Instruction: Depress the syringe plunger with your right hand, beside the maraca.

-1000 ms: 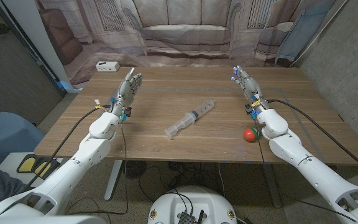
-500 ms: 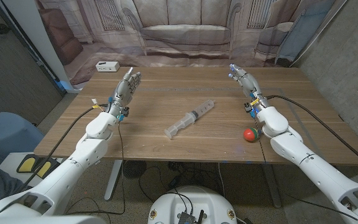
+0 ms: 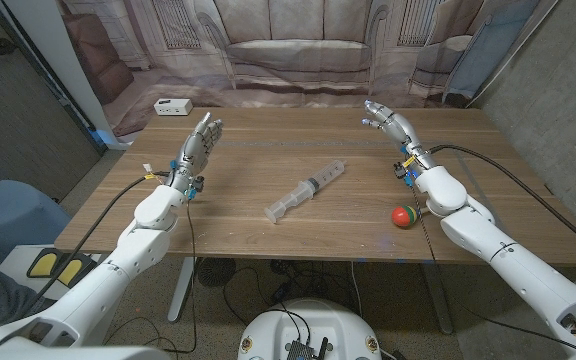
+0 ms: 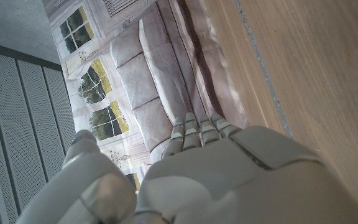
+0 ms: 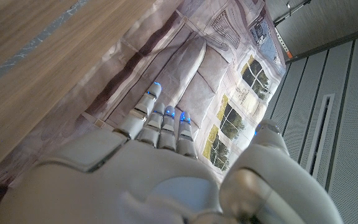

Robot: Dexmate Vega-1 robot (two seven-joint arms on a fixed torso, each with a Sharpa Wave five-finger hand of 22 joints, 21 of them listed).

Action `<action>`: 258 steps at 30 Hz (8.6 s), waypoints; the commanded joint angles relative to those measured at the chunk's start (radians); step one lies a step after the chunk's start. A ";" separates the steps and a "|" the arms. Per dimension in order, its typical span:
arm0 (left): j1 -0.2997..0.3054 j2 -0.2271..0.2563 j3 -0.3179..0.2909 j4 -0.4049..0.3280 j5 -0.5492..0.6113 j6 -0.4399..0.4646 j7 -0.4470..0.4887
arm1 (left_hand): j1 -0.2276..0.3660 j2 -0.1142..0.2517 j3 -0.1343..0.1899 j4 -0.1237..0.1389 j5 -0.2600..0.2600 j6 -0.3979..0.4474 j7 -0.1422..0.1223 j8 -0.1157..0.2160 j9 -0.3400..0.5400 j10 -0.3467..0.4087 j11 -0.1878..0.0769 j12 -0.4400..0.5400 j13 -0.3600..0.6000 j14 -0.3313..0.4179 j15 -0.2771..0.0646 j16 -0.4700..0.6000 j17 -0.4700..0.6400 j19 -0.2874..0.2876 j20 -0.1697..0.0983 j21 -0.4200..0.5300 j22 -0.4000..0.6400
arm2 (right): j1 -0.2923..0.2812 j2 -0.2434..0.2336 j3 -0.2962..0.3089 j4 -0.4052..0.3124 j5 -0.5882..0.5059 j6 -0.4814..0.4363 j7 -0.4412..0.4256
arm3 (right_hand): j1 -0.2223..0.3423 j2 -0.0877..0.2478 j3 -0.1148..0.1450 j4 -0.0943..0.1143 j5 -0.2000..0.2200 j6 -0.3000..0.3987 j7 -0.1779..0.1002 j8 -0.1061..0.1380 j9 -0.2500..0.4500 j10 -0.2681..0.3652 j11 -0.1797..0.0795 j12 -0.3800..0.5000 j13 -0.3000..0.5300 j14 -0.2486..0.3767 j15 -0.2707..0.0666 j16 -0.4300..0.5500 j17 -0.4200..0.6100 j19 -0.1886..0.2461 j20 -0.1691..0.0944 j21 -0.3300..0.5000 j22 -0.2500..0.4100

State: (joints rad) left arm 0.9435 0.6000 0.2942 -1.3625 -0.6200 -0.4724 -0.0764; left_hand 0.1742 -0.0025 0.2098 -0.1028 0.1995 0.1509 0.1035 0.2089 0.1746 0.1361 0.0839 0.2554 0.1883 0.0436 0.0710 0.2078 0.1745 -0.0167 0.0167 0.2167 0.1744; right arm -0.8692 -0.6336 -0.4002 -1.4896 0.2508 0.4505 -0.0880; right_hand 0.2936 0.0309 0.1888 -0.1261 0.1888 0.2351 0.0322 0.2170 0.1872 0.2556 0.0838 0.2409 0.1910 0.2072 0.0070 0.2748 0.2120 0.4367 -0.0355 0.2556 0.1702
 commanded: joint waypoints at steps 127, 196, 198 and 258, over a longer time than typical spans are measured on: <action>0.201 0.053 -0.075 -0.213 0.070 0.023 0.163 | 0.026 0.021 0.001 -0.009 -0.007 0.049 -0.003 -0.015 0.004 0.035 0.008 -0.023 0.004 0.027 0.012 -0.017 0.004 0.003 0.017 -0.019 0.003 | 0.340 -0.243 -0.284 -0.040 -1.156 0.039 -0.161 | 0.435 -0.111 0.114 -0.038 0.055 0.054 -0.097 -0.030 0.006 0.012 -0.141 -0.038 0.000 -0.016 -0.045 -0.091 -0.007 0.002 -0.007 -0.086 0.000; 0.220 0.068 -0.075 -0.236 0.042 0.084 0.173 | 0.033 0.034 0.003 -0.010 -0.009 0.059 -0.008 -0.017 0.004 0.036 0.007 -0.032 0.005 0.025 0.010 -0.020 0.004 -0.002 0.029 -0.021 0.004 | 0.574 -0.117 -0.480 0.052 -1.178 0.114 0.304 | 0.413 -0.120 0.126 -0.023 0.098 -0.101 -0.120 -0.037 0.010 -0.101 -0.133 -0.045 0.001 -0.113 -0.045 -0.073 -0.007 -0.143 -0.006 -0.034 0.000; 0.218 0.068 -0.075 -0.233 0.041 0.085 0.170 | 0.033 0.035 0.003 -0.010 -0.009 0.059 -0.008 -0.017 0.004 0.037 0.007 -0.032 0.005 0.025 0.010 -0.020 0.004 -0.002 0.029 -0.021 0.004 | 0.576 -0.109 -0.479 0.056 -1.157 0.107 0.329 | 0.416 -0.119 0.127 -0.024 0.098 -0.101 -0.117 -0.035 0.010 -0.101 -0.130 -0.044 0.001 -0.112 -0.046 -0.073 -0.007 -0.134 -0.006 -0.033 0.000; 0.147 0.034 -0.053 -0.140 0.017 0.042 0.118 | 0.036 0.039 0.002 -0.011 -0.010 0.057 -0.004 -0.021 0.005 0.034 0.006 -0.039 0.006 0.023 0.010 -0.022 0.005 -0.008 0.029 -0.023 0.004 | 0.647 0.004 -0.575 0.183 -0.995 -0.008 0.585 | 0.455 -0.103 0.151 -0.027 0.094 -0.047 -0.093 -0.015 0.009 -0.067 -0.122 -0.024 0.000 -0.049 -0.039 -0.067 -0.005 -0.049 0.000 -0.039 0.000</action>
State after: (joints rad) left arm 1.1007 0.6349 0.2386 -1.5135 -0.6028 -0.4171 0.0492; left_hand 0.2083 0.0317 0.2113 -0.1088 0.1924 0.2036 0.1001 0.1884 0.1744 0.1698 0.0928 0.2178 0.1882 0.0677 0.0819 0.1885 0.1743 -0.0229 0.0391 0.1957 0.1743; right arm -0.2223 -0.6435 -0.9665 -1.3343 -0.7816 0.4620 0.4681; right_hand 0.7387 -0.0720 0.3300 -0.1518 0.2779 0.1806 -0.0609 0.1968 0.1929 0.1809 -0.0461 0.2080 0.1910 0.1595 -0.0361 0.2109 0.2022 0.3771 -0.0339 0.2206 0.1678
